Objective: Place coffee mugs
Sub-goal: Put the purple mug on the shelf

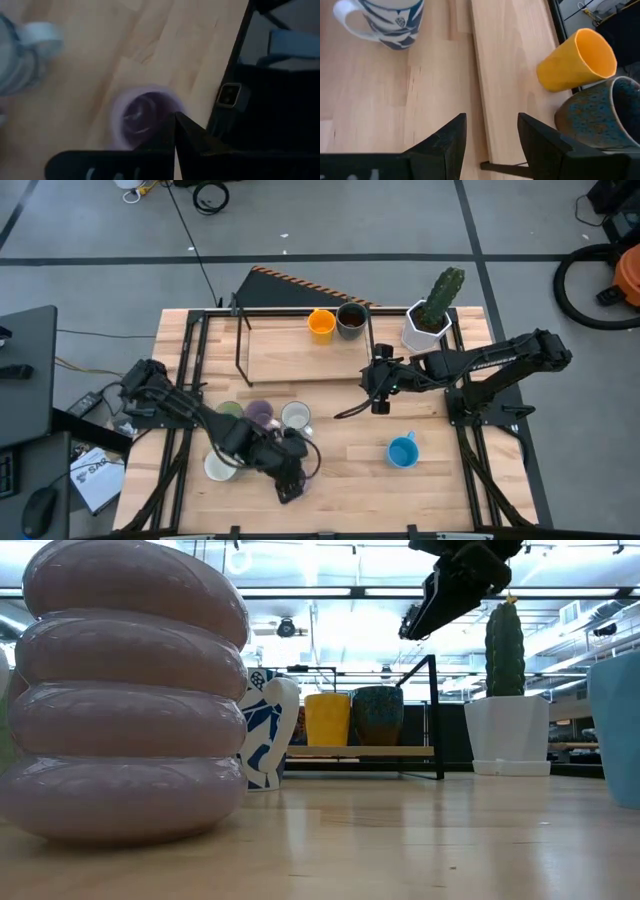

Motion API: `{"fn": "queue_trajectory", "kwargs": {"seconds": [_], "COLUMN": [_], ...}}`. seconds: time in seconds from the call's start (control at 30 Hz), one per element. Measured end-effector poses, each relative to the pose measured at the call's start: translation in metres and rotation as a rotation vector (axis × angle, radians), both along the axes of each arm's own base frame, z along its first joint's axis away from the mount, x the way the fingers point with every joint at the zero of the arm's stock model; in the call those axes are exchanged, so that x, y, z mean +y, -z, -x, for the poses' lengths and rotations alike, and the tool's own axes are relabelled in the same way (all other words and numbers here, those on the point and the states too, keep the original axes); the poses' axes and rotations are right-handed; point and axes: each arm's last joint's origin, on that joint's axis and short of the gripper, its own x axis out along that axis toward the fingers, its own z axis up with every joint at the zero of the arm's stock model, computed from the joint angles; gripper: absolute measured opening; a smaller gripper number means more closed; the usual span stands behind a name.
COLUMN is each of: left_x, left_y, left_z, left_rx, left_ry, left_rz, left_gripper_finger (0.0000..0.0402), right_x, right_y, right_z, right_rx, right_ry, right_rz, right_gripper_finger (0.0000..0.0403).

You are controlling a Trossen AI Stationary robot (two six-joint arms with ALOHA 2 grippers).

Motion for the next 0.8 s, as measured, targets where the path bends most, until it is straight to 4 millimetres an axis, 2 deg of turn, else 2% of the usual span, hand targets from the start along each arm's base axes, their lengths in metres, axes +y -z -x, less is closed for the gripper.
{"fn": "queue_trajectory", "kwargs": {"seconds": [0.17, 0.27, 0.37, 0.47, 0.8], "left_x": [-0.027, -0.037, -0.039, -0.041, -0.032], "left_y": [0.0, -0.001, -0.004, 0.002, 0.029], "left_z": [-0.019, -0.029, -0.035, -0.04, -0.059], "left_rx": [0.022, 0.074, 0.12, 0.137, 0.3], "left_ry": [-0.069, -0.115, -0.197, -0.234, -0.567], "left_rz": [0.055, 0.058, 0.072, 0.076, 0.263], "left_gripper_finger": [0.0006, 0.0006, 0.0006, 0.0016, 0.0137], "right_x": [0.003, 0.006, 0.009, 0.012, 0.014], "right_y": [0.001, 0.001, 0.0, 0.001, 0.001], "right_z": [0.001, 0.001, 0.001, 0.002, 0.003], "right_rx": [0.016, 0.022, 0.024, 0.031, 0.057], "right_ry": [-0.029, -0.058, -0.079, -0.101, -0.141], "right_rz": [0.007, 0.019, 0.028, 0.038, 0.068], "right_gripper_finger": [0.0183, 0.0183, 0.0183, 0.0183, 0.0183]}}
